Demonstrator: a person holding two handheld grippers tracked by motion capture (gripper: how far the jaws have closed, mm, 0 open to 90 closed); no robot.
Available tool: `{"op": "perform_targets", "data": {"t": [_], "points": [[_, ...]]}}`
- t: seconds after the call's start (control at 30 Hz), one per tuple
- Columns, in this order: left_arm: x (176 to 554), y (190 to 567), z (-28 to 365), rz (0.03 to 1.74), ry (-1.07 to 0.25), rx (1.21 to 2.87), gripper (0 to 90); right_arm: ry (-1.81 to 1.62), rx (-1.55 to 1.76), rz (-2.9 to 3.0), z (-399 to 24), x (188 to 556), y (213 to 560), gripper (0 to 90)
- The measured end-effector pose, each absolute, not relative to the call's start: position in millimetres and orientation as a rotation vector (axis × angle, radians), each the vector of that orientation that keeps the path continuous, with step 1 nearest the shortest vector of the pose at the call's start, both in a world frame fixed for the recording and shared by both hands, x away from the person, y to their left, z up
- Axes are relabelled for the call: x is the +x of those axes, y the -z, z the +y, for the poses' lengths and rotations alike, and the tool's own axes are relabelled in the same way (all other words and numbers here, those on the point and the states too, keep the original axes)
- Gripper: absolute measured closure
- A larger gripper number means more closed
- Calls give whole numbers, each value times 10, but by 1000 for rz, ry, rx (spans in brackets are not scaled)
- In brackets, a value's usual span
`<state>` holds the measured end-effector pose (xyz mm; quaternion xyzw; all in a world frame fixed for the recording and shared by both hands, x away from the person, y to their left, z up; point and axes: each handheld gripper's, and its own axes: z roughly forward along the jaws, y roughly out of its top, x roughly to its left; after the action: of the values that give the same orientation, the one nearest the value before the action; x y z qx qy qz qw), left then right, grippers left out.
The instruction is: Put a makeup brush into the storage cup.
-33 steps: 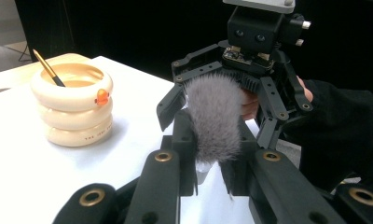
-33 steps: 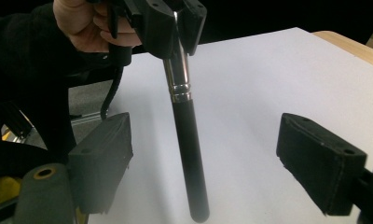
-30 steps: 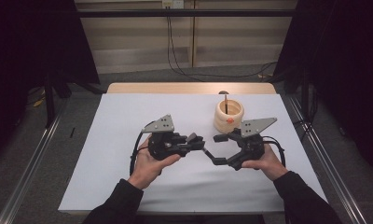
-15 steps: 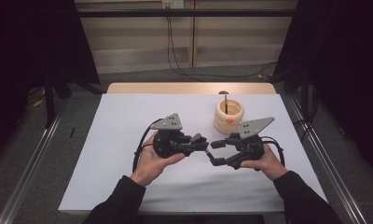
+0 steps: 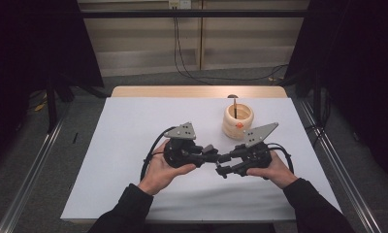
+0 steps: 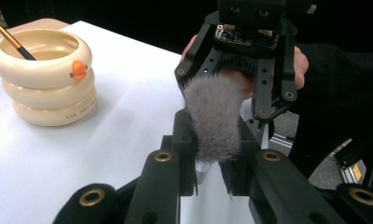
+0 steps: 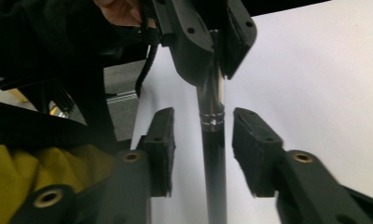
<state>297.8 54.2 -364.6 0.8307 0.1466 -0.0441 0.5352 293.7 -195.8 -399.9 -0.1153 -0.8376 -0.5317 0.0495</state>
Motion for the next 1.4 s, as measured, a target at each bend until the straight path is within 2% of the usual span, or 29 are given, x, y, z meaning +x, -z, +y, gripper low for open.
{"op": "perform_targets", "data": {"t": [0.33,0.5,1.03,1.1,1.13,1.23,1.3,1.4], "points": [[2958,3673,482,328,119,1998,780,1592,-341,-2540,-1920,2946,4011,699],[2954,3680,470,330,129,1995,779,1590,-347,-2539,-1921,2952,4018,773],[2981,3722,494,337,120,1918,761,1634,-337,-2572,-1936,2930,3987,793],[2979,3721,495,338,112,1909,711,1646,-340,-2576,-1938,2929,3983,794],[2972,3718,498,342,92,1897,650,1648,-341,-2577,-1939,2929,3982,793],[2961,3709,504,342,70,1887,583,1657,-344,-2578,-1948,2929,3973,793],[2950,3706,499,352,41,1868,457,1665,-355,-2576,-1957,2934,3972,794],[2950,3706,496,367,27,1854,335,1674,-377,-2583,-1974,2939,3964,794]]}}
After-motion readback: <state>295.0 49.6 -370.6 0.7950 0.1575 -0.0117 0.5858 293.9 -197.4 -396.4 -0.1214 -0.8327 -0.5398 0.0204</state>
